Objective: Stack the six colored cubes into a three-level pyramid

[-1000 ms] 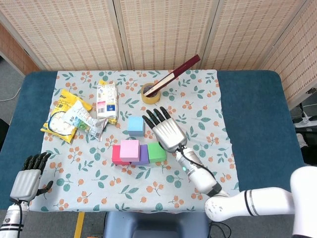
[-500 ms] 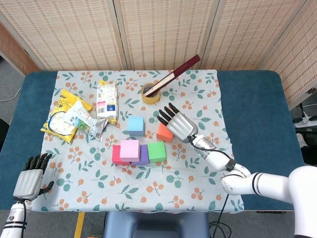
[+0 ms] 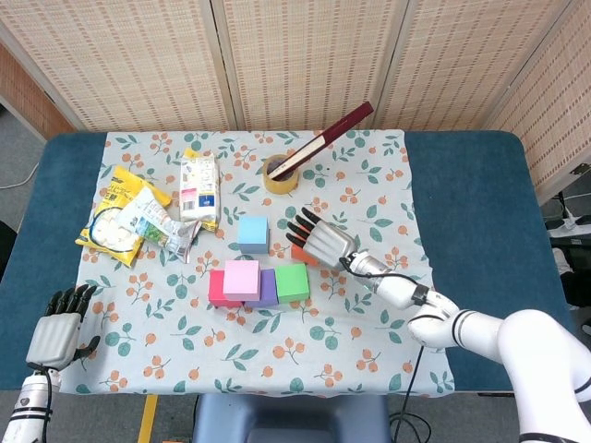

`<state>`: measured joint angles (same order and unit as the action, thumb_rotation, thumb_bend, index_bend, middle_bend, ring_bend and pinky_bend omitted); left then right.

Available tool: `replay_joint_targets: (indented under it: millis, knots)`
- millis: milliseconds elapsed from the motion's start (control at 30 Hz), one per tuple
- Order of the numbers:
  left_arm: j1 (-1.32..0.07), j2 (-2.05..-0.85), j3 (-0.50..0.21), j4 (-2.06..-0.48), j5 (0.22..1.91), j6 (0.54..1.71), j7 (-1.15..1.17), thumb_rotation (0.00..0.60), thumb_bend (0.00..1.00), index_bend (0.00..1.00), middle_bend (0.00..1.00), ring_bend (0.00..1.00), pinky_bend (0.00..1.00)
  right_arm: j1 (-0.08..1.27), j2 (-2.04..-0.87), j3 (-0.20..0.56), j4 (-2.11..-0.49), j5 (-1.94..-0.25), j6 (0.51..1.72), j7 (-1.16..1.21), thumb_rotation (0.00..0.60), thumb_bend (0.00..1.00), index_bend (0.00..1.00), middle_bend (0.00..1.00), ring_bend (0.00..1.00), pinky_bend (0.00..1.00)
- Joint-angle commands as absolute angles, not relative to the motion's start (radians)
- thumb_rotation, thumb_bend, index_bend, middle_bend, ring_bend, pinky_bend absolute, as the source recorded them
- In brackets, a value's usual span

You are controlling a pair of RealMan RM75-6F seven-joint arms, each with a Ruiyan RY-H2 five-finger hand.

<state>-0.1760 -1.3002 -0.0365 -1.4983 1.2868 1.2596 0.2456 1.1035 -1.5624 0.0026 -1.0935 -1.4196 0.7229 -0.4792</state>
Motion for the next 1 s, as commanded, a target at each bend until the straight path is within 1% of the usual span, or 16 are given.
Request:
replay_joint_targets:
  millis: [33, 300, 367, 467, 500, 667, 733, 833, 867, 900, 1000]
  knots:
    - [-0.175, -1.3, -0.037, -1.499, 1.285, 1.263, 0.246, 0.6, 0.31, 0.0, 0.04, 0.0, 0.06, 1.109, -1.599, 0.005, -1.049, -1.435, 0.712, -0.459, 0.6, 0.16, 0.0, 0.0, 0.0, 0.0]
    - [-0.176, -1.299, -0.038, -1.495, 1.281, 1.262, 0.242, 0.6, 0.31, 0.0, 0.04, 0.0, 0.06, 1.097, -1.611, 0.012, -1.01, -1.453, 0.72, -0.43, 0.6, 0.16, 0.0, 0.0, 0.0, 0.0]
    - [-0.176, -1.299, -0.038, -1.495, 1.281, 1.262, 0.242, 0.6, 0.31, 0.0, 0.04, 0.0, 0.05, 1.093, -1.612, 0.014, -1.007, -1.454, 0.723, -0.432, 0.6, 0.16, 0.0, 0.03, 0.0, 0.0]
    - [-0.176, -1.3, -0.037, -1.495, 1.282, 1.264, 0.243, 0.6, 0.31, 0.0, 0.04, 0.0, 0.06, 1.088, -1.616, 0.018, -1.003, -1.45, 0.719, -0.436, 0.6, 0.16, 0.08, 0.14, 0.0, 0.0]
    - [-0.176, -1.3, -0.036, -1.496, 1.283, 1.264, 0.244, 0.6, 0.31, 0.0, 0.04, 0.0, 0.06, 1.086, -1.62, 0.02, -1.002, -1.446, 0.715, -0.433, 0.6, 0.16, 0.1, 0.16, 0.0, 0.0]
    - [-0.175, -1.301, -0.035, -1.497, 1.281, 1.266, 0.248, 0.6, 0.31, 0.0, 0.04, 0.0, 0.06, 1.081, -1.637, 0.035, -0.994, -1.433, 0.705, -0.401, 0.6, 0.16, 0.11, 0.17, 0.0, 0.0]
    - [-0.175, -1.302, -0.036, -1.497, 1.28, 1.267, 0.249, 0.6, 0.31, 0.0, 0.04, 0.0, 0.06, 1.08, -1.642, 0.039, -0.991, -1.433, 0.703, -0.387, 0.6, 0.16, 0.14, 0.19, 0.0, 0.0]
    - [-0.175, -1.302, -0.036, -1.496, 1.279, 1.266, 0.248, 0.6, 0.31, 0.0, 0.04, 0.0, 0.06, 1.078, -1.649, 0.043, -0.983, -1.436, 0.707, -0.372, 0.6, 0.16, 0.22, 0.24, 0.0, 0.0]
    - [-0.175, -1.301, -0.035, -1.496, 1.279, 1.266, 0.248, 0.6, 0.31, 0.0, 0.04, 0.0, 0.06, 1.077, -1.651, 0.044, -0.98, -1.439, 0.711, -0.371, 0.6, 0.16, 0.27, 0.27, 0.0, 0.0]
    - [-0.176, -1.301, -0.036, -1.496, 1.279, 1.265, 0.247, 0.6, 0.31, 0.0, 0.04, 0.0, 0.06, 1.076, -1.652, 0.044, -0.978, -1.448, 0.722, -0.367, 0.6, 0.16, 0.34, 0.32, 0.01, 0.0]
    - [-0.176, -1.301, -0.036, -1.496, 1.278, 1.265, 0.247, 0.6, 0.31, 0.0, 0.04, 0.0, 0.06, 1.071, -1.652, 0.042, -0.973, -1.469, 0.749, -0.362, 0.6, 0.16, 0.53, 0.46, 0.08, 0.0]
